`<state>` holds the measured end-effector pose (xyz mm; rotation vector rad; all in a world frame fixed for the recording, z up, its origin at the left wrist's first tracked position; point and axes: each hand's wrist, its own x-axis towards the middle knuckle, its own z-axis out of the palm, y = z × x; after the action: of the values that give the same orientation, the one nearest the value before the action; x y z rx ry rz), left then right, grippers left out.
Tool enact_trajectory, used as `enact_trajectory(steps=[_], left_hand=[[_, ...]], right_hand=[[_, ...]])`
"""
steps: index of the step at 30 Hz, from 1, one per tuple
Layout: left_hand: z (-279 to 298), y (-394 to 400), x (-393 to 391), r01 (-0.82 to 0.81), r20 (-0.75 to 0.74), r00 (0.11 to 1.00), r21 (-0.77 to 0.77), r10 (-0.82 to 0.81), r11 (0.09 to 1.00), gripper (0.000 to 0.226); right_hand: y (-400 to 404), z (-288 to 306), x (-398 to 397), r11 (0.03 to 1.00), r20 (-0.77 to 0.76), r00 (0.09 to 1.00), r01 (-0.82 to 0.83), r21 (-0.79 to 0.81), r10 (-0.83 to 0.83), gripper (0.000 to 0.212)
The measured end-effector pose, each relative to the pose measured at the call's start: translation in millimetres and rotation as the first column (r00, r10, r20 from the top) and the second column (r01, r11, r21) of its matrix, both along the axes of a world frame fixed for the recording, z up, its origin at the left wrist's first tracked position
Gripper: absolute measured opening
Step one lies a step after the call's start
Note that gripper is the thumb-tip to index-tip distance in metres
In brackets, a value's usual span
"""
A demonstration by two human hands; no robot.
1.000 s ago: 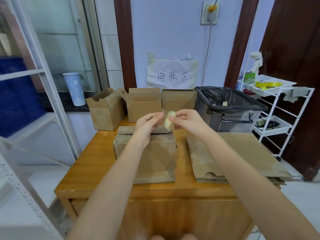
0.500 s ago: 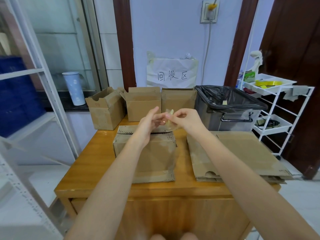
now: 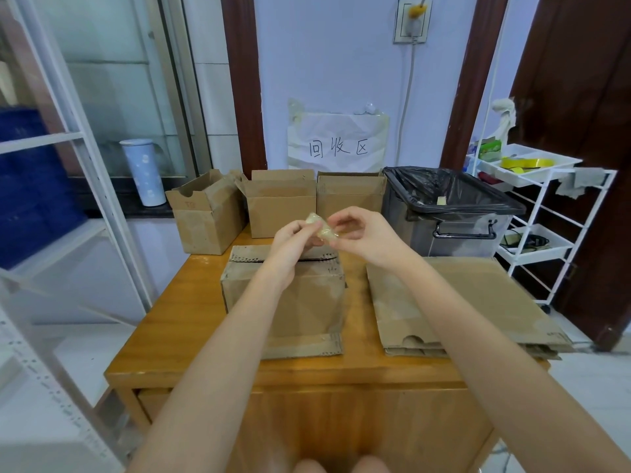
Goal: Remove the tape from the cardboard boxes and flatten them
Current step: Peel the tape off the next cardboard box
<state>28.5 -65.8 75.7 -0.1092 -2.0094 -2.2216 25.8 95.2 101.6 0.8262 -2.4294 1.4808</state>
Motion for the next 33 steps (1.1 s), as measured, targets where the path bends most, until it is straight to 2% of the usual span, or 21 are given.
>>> enact_trajectory(steps=[3, 6, 8, 12, 18, 21, 25, 30, 33], left_hand=[[-2, -2, 0, -0.006, -0.018, 1.000, 0.010, 0.006, 1.000, 0.012], [-3, -3, 1, -0.023, -0.034, 0.999, 0.024, 0.023, 0.999, 0.007], [-2, -3, 0, -0.036, -0.034, 0.999, 0.052, 0.037, 0.998, 0.004], [-2, -3, -1, -0.045, -0.036, 0.998, 0.093, 0.048, 0.995, 0.005], [-1, -4, 1, -0.031, -0.030, 0.999, 0.120, 0.035, 0.992, 0.006], [0, -5, 1, -0.049, -0.012, 0.999, 0.194, 0.053, 0.980, 0.009], [1, -4, 3, -0.071, 0.009, 0.997, 0.243, 0.071, 0.967, 0.023], [1, -7, 6, -0.035, -0.032, 0.998, 0.281, 0.046, 0.959, 0.017], [1, -4, 7, -0.061, -0.068, 0.995, 0.219, 0.078, 0.974, 0.014]], right_hand=[[7, 0, 3, 0.994, 0.095, 0.995, 0.039, -0.104, -0.029, 0.038], [10, -2, 5, 0.977, 0.383, 0.924, 0.065, -0.203, 0.018, 0.043], [10, -5, 5, 0.982, 0.473, 0.880, 0.052, -0.181, 0.040, 0.048], [4, -10, 8, 0.991, 0.492, 0.869, 0.024, -0.131, 0.044, 0.036], [-2, -13, 11, 0.999, 0.398, 0.917, -0.005, -0.041, 0.021, 0.024], [-1, -11, 10, 0.992, 0.404, 0.914, 0.040, -0.121, 0.013, 0.010], [4, -6, 11, 0.971, 0.491, 0.868, 0.047, -0.235, 0.077, 0.010], [14, 2, 11, 0.937, 0.588, 0.798, 0.091, -0.338, 0.135, 0.008], [22, 10, 8, 0.942, 0.602, 0.795, 0.141, -0.305, 0.076, 0.007]])
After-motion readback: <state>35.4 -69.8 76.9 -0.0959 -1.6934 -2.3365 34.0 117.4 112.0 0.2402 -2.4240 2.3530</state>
